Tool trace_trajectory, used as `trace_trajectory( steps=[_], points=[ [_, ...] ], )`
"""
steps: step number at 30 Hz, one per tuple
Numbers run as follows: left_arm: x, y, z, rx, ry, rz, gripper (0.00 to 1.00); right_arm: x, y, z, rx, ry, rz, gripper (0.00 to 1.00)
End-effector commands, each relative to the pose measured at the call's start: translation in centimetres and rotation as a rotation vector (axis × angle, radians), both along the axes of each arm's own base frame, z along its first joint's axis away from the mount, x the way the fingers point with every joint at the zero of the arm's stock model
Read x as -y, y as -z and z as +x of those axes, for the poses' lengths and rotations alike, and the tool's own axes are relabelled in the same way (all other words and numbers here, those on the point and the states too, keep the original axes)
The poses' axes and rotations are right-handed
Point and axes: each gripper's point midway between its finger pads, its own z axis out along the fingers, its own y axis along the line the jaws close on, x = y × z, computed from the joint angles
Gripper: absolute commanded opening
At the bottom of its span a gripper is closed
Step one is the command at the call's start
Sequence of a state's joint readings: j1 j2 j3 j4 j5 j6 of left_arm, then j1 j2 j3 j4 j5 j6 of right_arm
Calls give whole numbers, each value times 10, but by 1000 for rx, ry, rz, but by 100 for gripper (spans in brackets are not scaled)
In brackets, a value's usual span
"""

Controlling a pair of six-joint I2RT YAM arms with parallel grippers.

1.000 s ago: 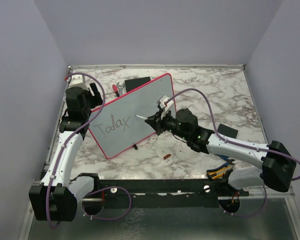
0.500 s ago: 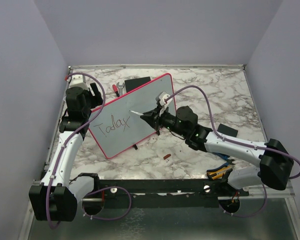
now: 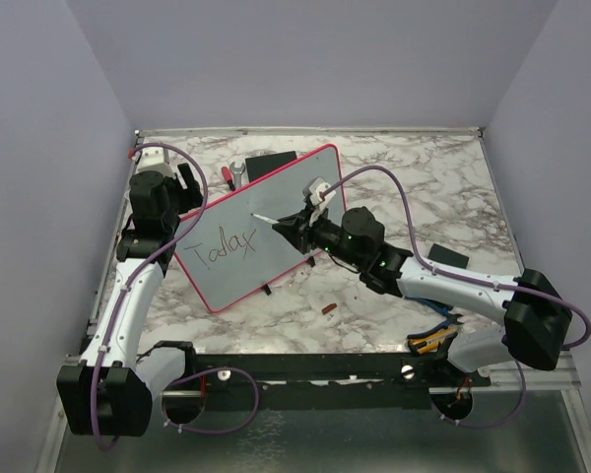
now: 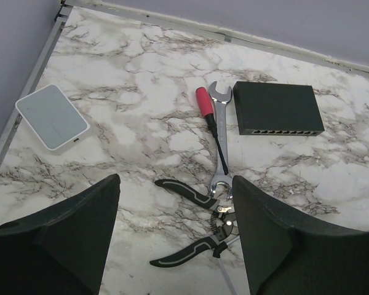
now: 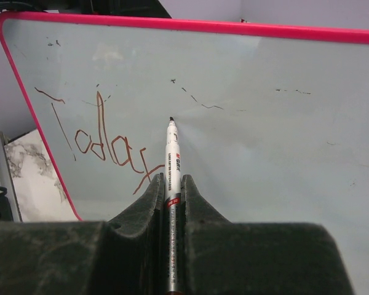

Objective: Write a sentence on the whiteboard

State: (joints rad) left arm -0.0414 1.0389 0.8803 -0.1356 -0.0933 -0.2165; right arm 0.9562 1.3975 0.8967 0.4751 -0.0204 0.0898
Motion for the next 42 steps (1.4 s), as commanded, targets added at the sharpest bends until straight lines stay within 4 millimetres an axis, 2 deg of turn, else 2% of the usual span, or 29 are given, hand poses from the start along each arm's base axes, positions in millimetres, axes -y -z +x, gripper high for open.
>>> trace_trajectory(
  steps=[1,11,27,33,42],
  points=[
    [7,17,-6,-47,39,-6,74,6,-4,12,0,80,8,0],
    [8,15,-6,-43,42,-8,74,20,5,16,-8,143,-20,0],
    [8,15,-6,-39,44,-11,74,15,23,6,-49,93,-53,0],
    [9,15,-6,-39,45,-11,74,8,22,1,-43,67,-46,0],
    [9,15,-6,-39,46,-10,74,-1,8,-8,-21,35,-13,0]
  ],
)
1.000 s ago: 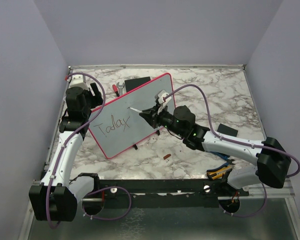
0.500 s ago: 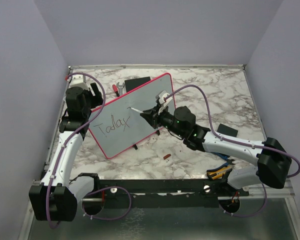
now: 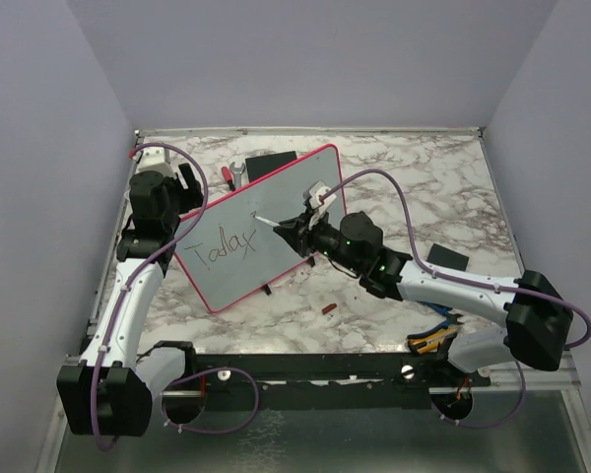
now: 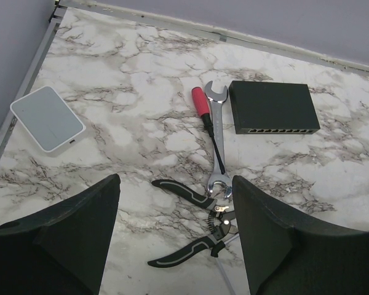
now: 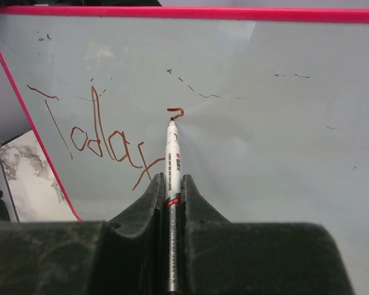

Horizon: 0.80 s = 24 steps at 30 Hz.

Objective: Write a sentence on the whiteboard

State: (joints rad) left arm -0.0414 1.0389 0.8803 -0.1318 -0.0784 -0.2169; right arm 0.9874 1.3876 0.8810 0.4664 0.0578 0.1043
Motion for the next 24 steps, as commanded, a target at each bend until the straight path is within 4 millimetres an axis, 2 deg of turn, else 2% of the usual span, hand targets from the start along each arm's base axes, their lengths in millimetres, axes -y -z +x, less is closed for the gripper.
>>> trace_trajectory(
  steps=[1,7,17,24],
  points=[
    [6,15,-7,-43,31,-4,74,-1,-2,-7,3,-12,2,0],
    [6,15,-7,-41,32,-6,74,16,-15,-18,8,5,42,0],
    [6,16,-7,-43,33,-7,74,32,30,-10,-79,103,-39,0],
    [6,16,-6,-42,33,-8,74,32,37,-3,-67,127,-61,0]
  ],
)
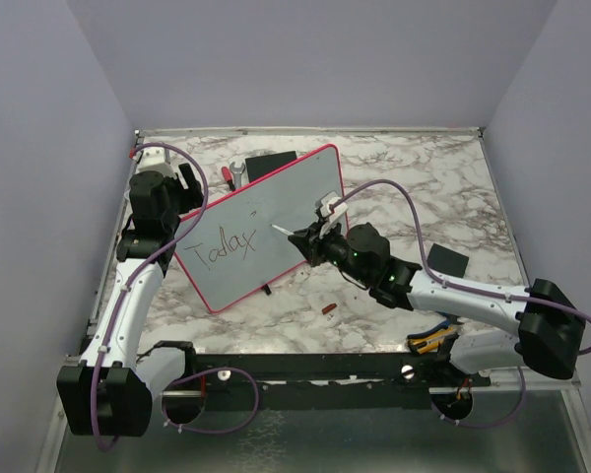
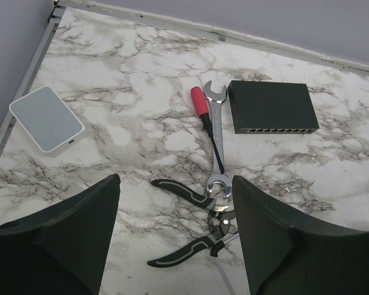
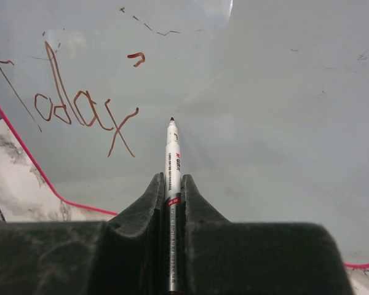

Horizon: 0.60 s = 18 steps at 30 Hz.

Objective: Write a sentence on the whiteboard

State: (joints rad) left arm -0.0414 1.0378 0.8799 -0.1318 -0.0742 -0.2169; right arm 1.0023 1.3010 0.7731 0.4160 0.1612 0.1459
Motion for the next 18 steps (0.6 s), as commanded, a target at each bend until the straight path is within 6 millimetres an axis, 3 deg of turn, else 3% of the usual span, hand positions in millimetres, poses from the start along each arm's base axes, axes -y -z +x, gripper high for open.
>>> trace_trajectory(
  steps=[1,18],
  points=[
    [6,16,-6,-45,31,-7,74,1,9,5,-1,35,-25,0],
    [7,17,-6,-45,34,-8,74,-10,-13,12,65,21,13,0]
  ],
)
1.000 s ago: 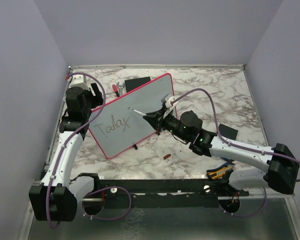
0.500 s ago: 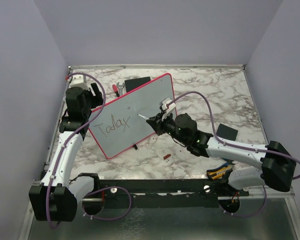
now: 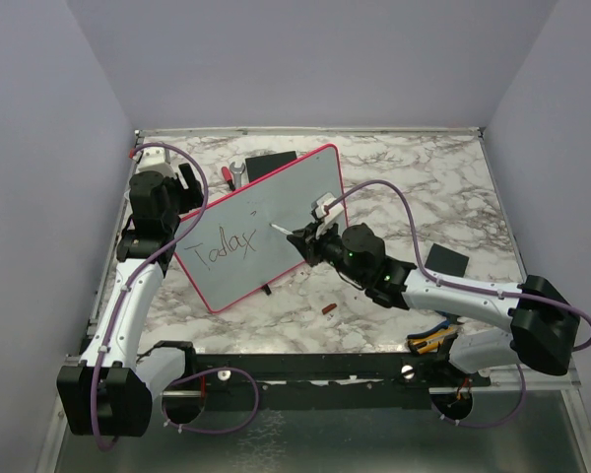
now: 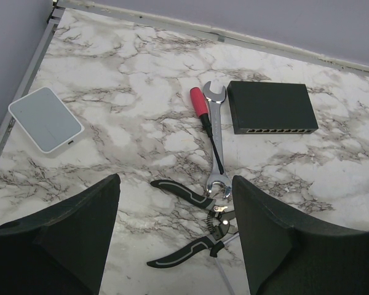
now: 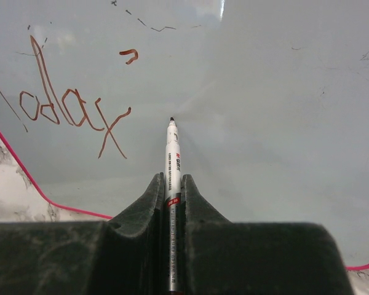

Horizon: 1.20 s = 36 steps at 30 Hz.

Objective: Write a sentence on the whiteboard

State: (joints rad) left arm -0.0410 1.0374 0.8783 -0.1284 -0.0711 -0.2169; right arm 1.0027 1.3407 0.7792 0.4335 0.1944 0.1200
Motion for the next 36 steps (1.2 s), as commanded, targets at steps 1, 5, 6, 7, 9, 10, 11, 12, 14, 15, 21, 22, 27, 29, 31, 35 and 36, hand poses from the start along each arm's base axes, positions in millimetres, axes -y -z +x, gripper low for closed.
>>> trace_trajectory(
  steps=[1,5,6,7,9,10,11,12,14,15,21,22,27,29,31,35,36],
  points=[
    [6,17,-6,-46,33,-7,74,-10,-22,3,52,-15,43,0],
    [6,16,-6,-46,32,-8,74,-20,-16,0,48,-63,22,0],
    [6,16,-6,-45,33,-8,74,-23,-13,-2,42,-79,15,0],
    [7,16,-6,-45,33,-8,74,-25,-10,-3,34,-92,8,0],
    [6,16,-6,-43,33,-8,74,-28,-4,-5,17,-110,-3,0],
    [6,16,-6,-44,33,-8,74,-28,0,-6,9,-113,-9,0],
    [6,16,-6,-43,33,-8,74,-28,4,-7,0,-115,-16,0],
    [6,16,-6,-43,33,-8,74,-28,6,-8,-5,-116,-19,0],
    [6,16,-7,-43,32,-7,74,-25,12,-9,-19,-111,-30,0],
    [6,16,-6,-44,33,-7,74,-23,14,-9,-24,-105,-36,0],
    [6,16,-6,-44,32,-7,74,-1,26,2,-51,18,-74,0],
    [6,16,-6,-45,33,-8,74,2,27,3,-51,35,-80,0],
    [6,16,-6,-45,33,-8,74,21,29,10,-32,117,-109,0],
    [7,16,-6,-45,33,-8,74,22,31,10,-34,121,-117,0],
    [7,16,-6,-46,33,-8,74,21,36,9,-43,116,-130,0],
    [6,16,-6,-45,32,-7,74,18,49,5,-71,88,-155,0],
    [7,16,-6,-44,33,-8,74,16,50,2,-72,67,-159,0]
  ],
)
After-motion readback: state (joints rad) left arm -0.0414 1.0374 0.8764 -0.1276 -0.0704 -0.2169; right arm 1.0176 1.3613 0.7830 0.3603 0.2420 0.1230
